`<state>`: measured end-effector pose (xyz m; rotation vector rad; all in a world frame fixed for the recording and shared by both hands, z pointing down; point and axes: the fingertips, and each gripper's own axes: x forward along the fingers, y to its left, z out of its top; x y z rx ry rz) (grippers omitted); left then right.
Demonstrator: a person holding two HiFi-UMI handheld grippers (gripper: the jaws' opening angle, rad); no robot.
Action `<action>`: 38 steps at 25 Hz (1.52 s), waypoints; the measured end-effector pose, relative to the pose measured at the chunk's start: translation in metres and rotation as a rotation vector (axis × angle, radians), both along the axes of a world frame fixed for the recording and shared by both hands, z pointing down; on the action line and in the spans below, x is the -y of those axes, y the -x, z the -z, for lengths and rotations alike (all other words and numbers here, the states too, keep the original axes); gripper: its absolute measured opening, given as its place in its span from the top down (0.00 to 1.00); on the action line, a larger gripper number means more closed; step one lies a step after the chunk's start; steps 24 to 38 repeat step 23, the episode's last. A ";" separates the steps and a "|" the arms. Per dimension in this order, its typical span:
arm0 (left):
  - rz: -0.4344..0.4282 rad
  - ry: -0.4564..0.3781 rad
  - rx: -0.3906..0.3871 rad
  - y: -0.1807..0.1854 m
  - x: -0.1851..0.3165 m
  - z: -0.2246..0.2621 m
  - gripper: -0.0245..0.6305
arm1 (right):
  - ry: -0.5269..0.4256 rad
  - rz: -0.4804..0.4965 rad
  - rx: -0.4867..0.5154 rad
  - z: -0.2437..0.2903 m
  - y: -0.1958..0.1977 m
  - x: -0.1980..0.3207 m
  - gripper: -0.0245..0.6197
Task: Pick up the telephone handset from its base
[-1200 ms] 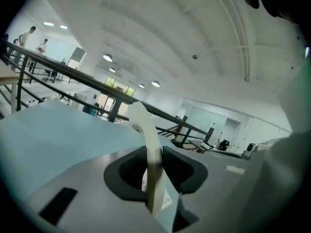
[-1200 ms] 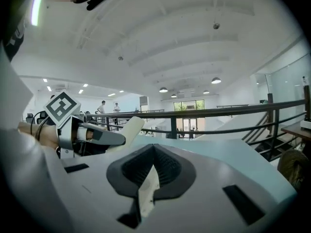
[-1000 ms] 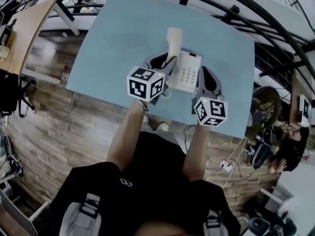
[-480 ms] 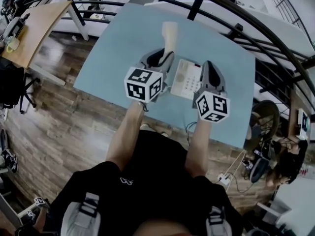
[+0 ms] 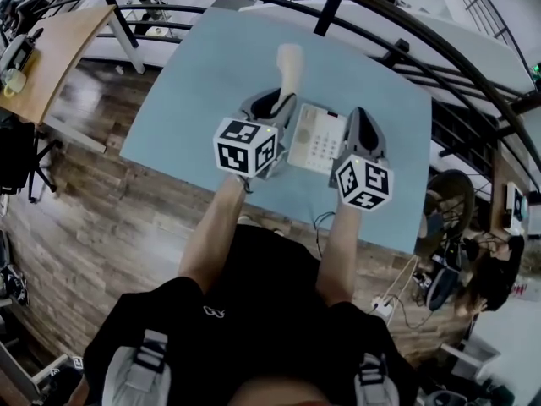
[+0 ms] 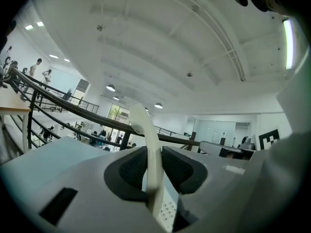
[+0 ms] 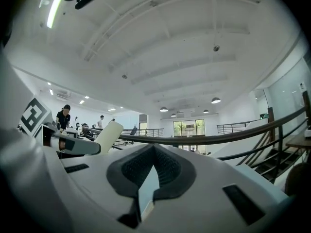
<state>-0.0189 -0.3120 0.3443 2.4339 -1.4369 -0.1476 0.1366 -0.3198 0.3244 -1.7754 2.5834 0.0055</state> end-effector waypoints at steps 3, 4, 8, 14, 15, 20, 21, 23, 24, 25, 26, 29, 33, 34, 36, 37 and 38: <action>-0.011 -0.003 -0.006 -0.005 0.003 0.001 0.82 | -0.003 0.016 -0.011 0.001 0.003 0.002 0.97; -0.015 -0.005 -0.007 -0.006 0.003 0.002 0.82 | -0.004 0.019 -0.014 0.001 0.003 0.002 0.97; -0.027 -0.009 -0.011 -0.009 0.005 0.003 0.82 | -0.006 0.023 -0.019 0.002 0.003 0.003 0.97; -0.033 -0.008 -0.025 -0.008 0.008 0.001 0.82 | -0.006 0.021 -0.021 0.002 0.003 0.005 0.97; -0.036 -0.008 -0.025 -0.008 0.008 0.001 0.82 | -0.006 0.023 -0.021 0.002 0.003 0.005 0.97; -0.042 -0.008 -0.024 -0.012 0.010 -0.002 0.82 | -0.005 0.032 -0.031 -0.001 0.002 0.007 0.97; -0.043 -0.008 -0.025 -0.014 0.011 -0.002 0.82 | -0.006 0.035 -0.033 -0.001 0.002 0.008 0.97; -0.044 -0.009 -0.027 -0.016 0.013 -0.002 0.82 | -0.006 0.040 -0.038 -0.002 0.002 0.010 0.97; -0.044 -0.009 -0.027 -0.016 0.013 -0.002 0.82 | -0.006 0.040 -0.038 -0.002 0.002 0.010 0.97; -0.044 -0.009 -0.027 -0.016 0.013 -0.002 0.82 | -0.006 0.040 -0.038 -0.002 0.002 0.010 0.97; -0.044 -0.009 -0.027 -0.016 0.013 -0.002 0.82 | -0.006 0.040 -0.038 -0.002 0.002 0.010 0.97; -0.044 -0.009 -0.027 -0.016 0.013 -0.002 0.82 | -0.006 0.040 -0.038 -0.002 0.002 0.010 0.97; -0.044 -0.009 -0.027 -0.016 0.013 -0.002 0.82 | -0.006 0.040 -0.038 -0.002 0.002 0.010 0.97; -0.044 -0.009 -0.027 -0.016 0.013 -0.002 0.82 | -0.006 0.040 -0.038 -0.002 0.002 0.010 0.97; -0.044 -0.009 -0.027 -0.016 0.013 -0.002 0.82 | -0.006 0.040 -0.038 -0.002 0.002 0.010 0.97; -0.044 -0.009 -0.027 -0.016 0.013 -0.002 0.82 | -0.006 0.040 -0.038 -0.002 0.002 0.010 0.97; -0.044 -0.009 -0.027 -0.016 0.013 -0.002 0.82 | -0.006 0.040 -0.038 -0.002 0.002 0.010 0.97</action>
